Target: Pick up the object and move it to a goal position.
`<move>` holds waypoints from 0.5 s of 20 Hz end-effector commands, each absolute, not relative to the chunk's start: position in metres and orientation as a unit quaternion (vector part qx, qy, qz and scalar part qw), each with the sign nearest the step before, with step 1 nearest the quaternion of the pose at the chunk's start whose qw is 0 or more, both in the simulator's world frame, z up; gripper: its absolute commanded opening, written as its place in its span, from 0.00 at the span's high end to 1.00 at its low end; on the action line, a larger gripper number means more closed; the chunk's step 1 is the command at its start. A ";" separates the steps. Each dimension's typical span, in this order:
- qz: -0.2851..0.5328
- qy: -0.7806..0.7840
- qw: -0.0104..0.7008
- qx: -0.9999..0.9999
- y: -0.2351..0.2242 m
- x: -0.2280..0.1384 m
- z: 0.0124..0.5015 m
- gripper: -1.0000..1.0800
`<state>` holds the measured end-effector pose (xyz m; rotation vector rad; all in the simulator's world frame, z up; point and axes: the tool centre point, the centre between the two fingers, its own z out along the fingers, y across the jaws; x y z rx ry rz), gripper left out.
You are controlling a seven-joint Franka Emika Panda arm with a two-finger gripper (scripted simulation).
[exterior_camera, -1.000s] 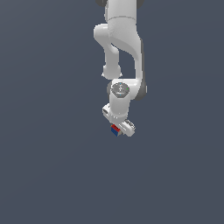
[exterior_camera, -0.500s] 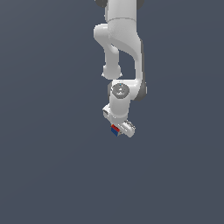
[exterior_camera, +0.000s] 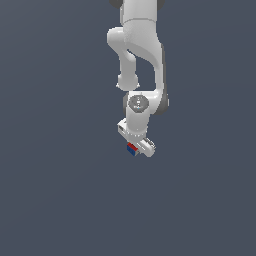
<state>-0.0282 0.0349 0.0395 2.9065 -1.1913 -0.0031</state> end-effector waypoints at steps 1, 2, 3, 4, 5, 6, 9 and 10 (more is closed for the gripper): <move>0.000 -0.379 0.000 0.925 0.037 -0.022 0.047 1.00; 0.000 -0.379 0.000 0.925 0.038 -0.019 0.051 1.00; 0.000 -0.379 0.000 0.925 0.040 -0.016 0.055 1.00; 0.000 -0.379 0.000 0.925 0.041 -0.013 0.059 1.00; 0.000 -0.379 0.000 0.925 0.043 -0.009 0.064 1.00; 0.000 -0.379 0.000 0.925 0.044 -0.005 0.069 1.00; 0.000 -0.379 0.000 0.925 0.050 0.009 0.085 1.00; 0.000 -0.379 0.000 0.925 0.052 0.014 0.091 1.00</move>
